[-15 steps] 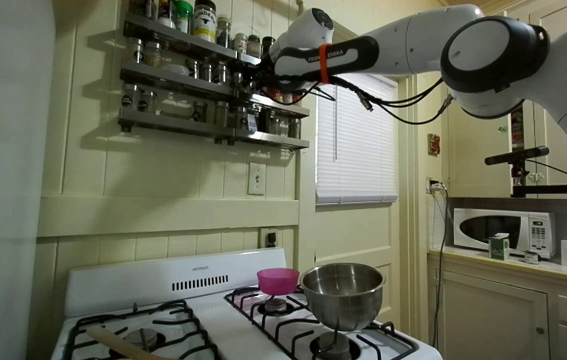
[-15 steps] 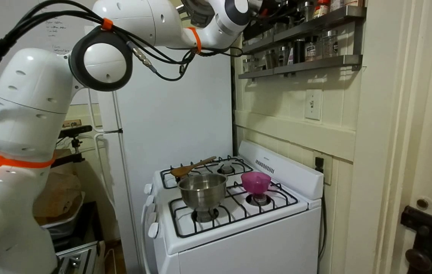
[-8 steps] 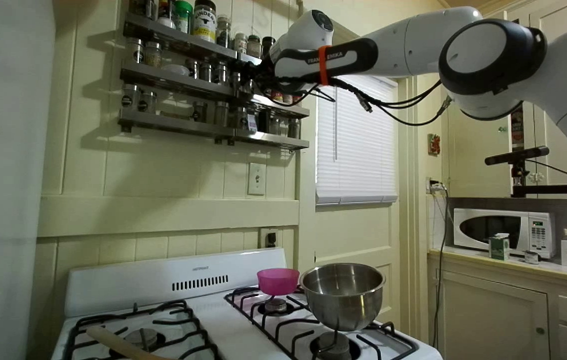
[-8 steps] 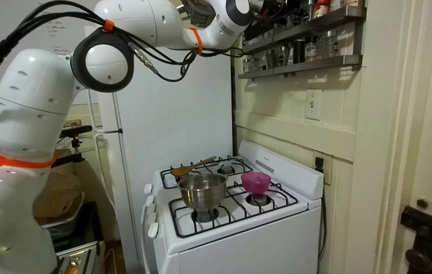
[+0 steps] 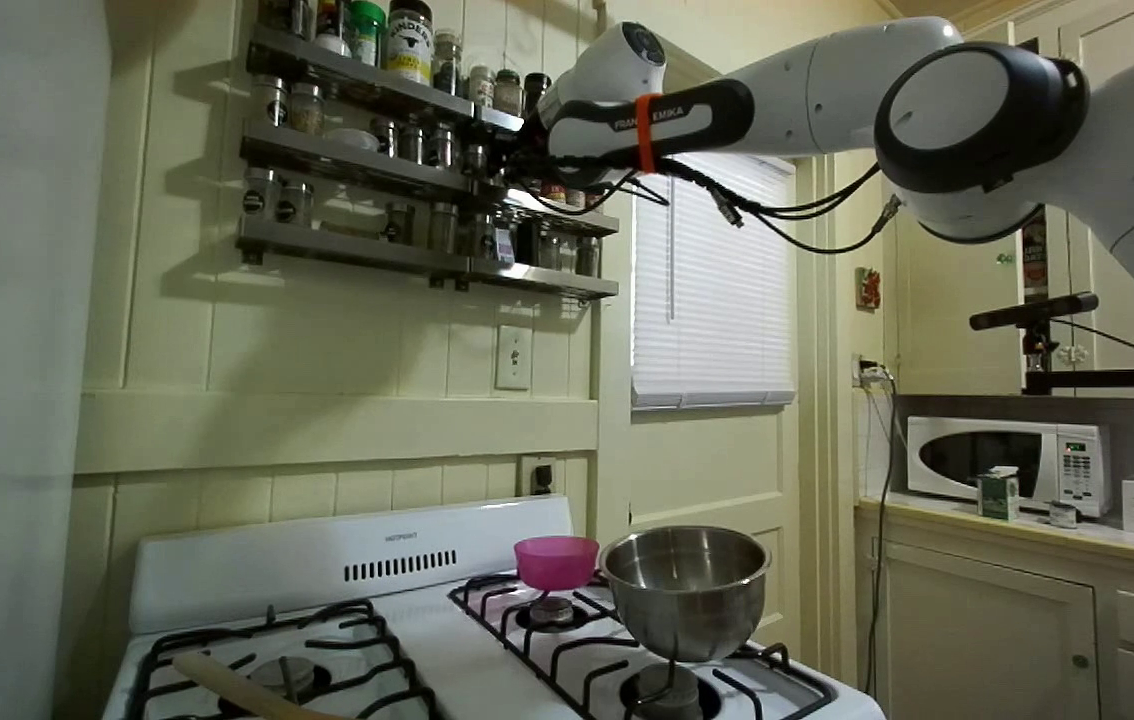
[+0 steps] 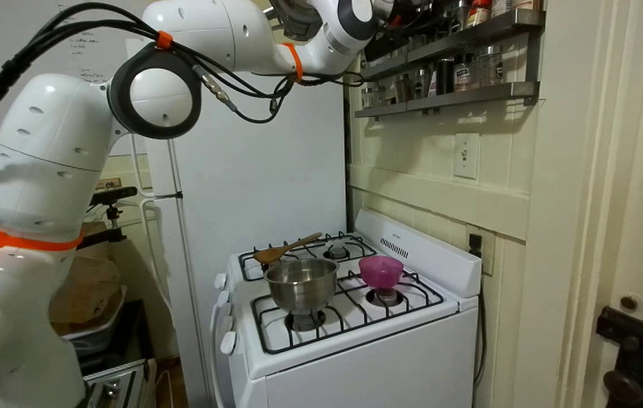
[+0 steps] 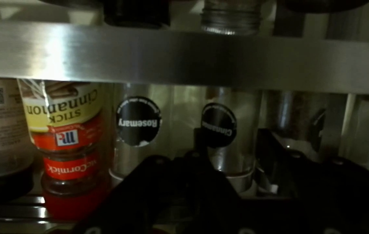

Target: Put the spice bottle on the stove

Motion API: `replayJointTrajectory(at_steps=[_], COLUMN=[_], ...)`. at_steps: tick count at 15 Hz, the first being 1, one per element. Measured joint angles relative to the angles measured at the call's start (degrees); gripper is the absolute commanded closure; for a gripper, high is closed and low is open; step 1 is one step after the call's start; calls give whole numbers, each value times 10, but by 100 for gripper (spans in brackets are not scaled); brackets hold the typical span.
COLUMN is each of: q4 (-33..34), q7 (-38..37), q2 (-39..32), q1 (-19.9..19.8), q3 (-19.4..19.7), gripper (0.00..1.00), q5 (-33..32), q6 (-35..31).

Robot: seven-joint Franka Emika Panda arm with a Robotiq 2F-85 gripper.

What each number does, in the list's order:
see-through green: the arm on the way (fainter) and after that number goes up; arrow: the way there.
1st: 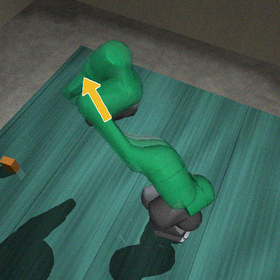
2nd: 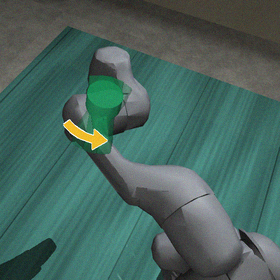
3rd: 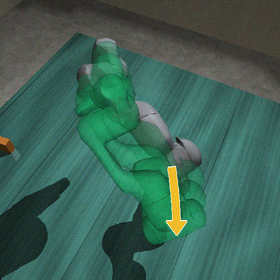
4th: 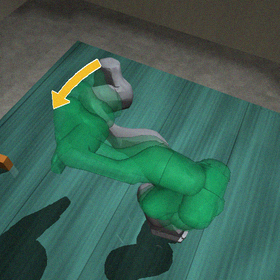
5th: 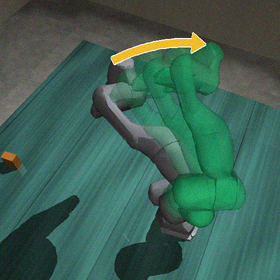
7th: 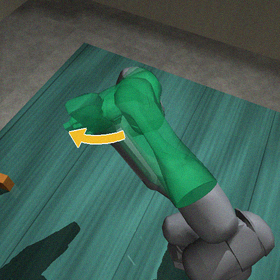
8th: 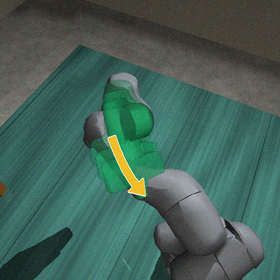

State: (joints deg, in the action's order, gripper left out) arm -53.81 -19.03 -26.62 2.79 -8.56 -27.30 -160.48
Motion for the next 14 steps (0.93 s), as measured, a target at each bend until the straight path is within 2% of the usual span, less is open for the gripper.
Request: replayJointTrajectory(at_steps=[1, 2, 4, 5, 10, 12, 14], q4=[0, 0, 2, 3, 12, 14, 14], q7=[0, 0, 0, 0, 5, 13, 24], q2=[0, 0, -2, -3, -17, -25, -33], q1=[0, 0, 0, -1, -10, -17, -25], q3=[0, 0, 1, 1, -3, -11, -25], gripper=[51, 42, 42, 38, 46, 44, 67], q5=[0, 0, 0, 0, 0, 3, 6], q6=[0, 0, -1, -2, -36, -56, -71])
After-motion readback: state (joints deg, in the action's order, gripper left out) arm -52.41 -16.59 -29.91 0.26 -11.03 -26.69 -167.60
